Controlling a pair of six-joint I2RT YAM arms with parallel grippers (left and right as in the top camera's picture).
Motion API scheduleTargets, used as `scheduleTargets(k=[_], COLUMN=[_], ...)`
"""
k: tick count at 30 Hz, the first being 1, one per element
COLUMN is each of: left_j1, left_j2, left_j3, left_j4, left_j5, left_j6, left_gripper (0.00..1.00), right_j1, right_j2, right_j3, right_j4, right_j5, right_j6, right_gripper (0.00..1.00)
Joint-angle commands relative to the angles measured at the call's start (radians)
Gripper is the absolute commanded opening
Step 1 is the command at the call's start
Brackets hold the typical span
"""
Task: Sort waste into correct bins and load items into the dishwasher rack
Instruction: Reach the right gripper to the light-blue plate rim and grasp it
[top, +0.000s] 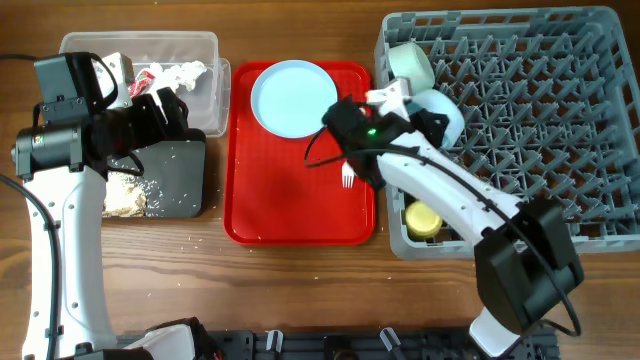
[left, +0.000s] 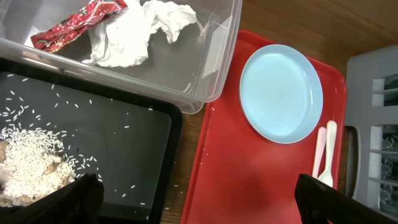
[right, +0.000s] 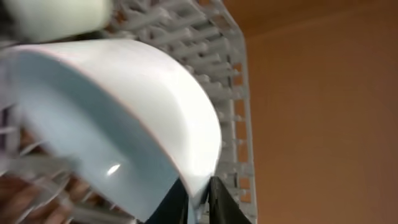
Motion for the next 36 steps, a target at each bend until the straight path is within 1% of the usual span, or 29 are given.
scheduleTargets(k=[1, 2, 5, 7, 8, 12, 13, 14, 15, 16, 18, 19, 21, 23, 24, 25, 26, 27, 29, 30, 34, 36], left_j1=[0.006, 0.006, 0.006, 0.006, 0.006, 0.006, 0.006, 0.006, 0.006, 0.006, 0.006, 0.006, 0.006, 0.006, 0.006, 0.006, 0.006, 0.006, 0.006, 0.006, 0.006, 0.006], left_j2=[0.006, 0.006, 0.006, 0.006, 0.006, 0.006, 0.006, 0.006, 0.006, 0.006, 0.006, 0.006, 0.006, 0.006, 0.006, 0.006, 0.006, 0.006, 0.006, 0.006, 0.006, 0.006], left_j3=[0.008, 0.008, 0.008, 0.008, 0.008, 0.008, 0.008, 0.008, 0.008, 0.008, 0.008, 0.008, 0.008, 0.008, 0.008, 0.008, 0.008, 0.008, 0.008, 0.008, 0.008, 0.008], left_j4=[0.003, 0.003, 0.003, 0.003, 0.003, 0.003, 0.003, 0.003, 0.003, 0.003, 0.003, 0.003, 0.003, 0.003, 0.003, 0.003, 0.003, 0.003, 0.003, 0.003, 0.003, 0.003], left_j5=[-0.002, -0.002, -0.002, -0.002, -0.002, -0.002, -0.002, -0.002, -0.002, -0.002, -0.002, -0.002, -0.002, -0.002, -0.002, -0.002, -0.002, -0.002, -0.002, -0.002, -0.002, -0.002], left_j6=[0.02, 0.02, 0.02, 0.02, 0.02, 0.02, 0.02, 0.02, 0.02, 0.02, 0.02, 0.02, 0.02, 0.02, 0.02, 0.02, 0.02, 0.02, 0.02, 0.02, 0.02, 0.02], left_gripper=[1.0, 1.0, 1.0, 1.0, 1.0, 1.0, 1.0, 1.0, 1.0, 1.0, 1.0, 1.0, 1.0, 1.0, 1.0, 1.0, 1.0, 1.0, 1.0, 1.0, 1.0, 1.0], right_j1=[0.063, 0.071, 0.077, 0.077, 0.077, 0.076, 0.075, 0.072, 0.068, 0.063, 0.061, 0.06, 0.059, 0.059, 0.059, 0.059, 0.058, 0.052, 0.039, 0.031, -0.007, -0.035], right_j2=[0.026, 0.026, 0.026, 0.026, 0.026, 0.005, -0.006, -0.021, -0.032, -0.047, -0.069, -0.073, -0.063, -0.039, -0.027, -0.013, 0.009, 0.042, 0.103, 0.134, 0.252, 0.27], right_j3=[-0.003, -0.003, -0.003, -0.002, 0.006, 0.086, 0.114, 0.152, 0.182, 0.21, 0.226, 0.226, 0.216, 0.19, 0.177, 0.165, 0.152, 0.144, 0.144, 0.144, 0.145, 0.144], right_j4=[0.029, 0.035, 0.051, 0.068, 0.072, 0.1, 0.111, 0.13, 0.157, 0.204, 0.302, 0.346, 0.422, 0.5, 0.53, 0.555, 0.578, 0.586, 0.584, 0.588, 0.624, 0.628], right_j5=[-0.233, -0.251, -0.321, -0.336, -0.336, -0.349, -0.372, -0.43, -0.506, -0.618, -0.84, -0.94, -1.049, -1.067, -1.069, -1.068, -1.066, -1.041, -1.012, -1.017, -1.115, -1.152], right_j6=[-0.026, -0.026, -0.046, -0.051, -0.051, -0.053, -0.053, -0.078, -0.111, -0.145, -0.159, -0.153, -0.119, -0.013, 0.01, 0.039, 0.098, 0.214, 0.371, 0.415, 0.481, 0.535], right_gripper=[0.39, 0.43, 0.45, 0.49, 0.52, 0.74, 0.78, 0.81, 0.81, 0.82, 0.89, 0.88, 0.88, 0.85, 0.82, 0.75, 0.71, 0.7, 0.7, 0.7, 0.7, 0.62])
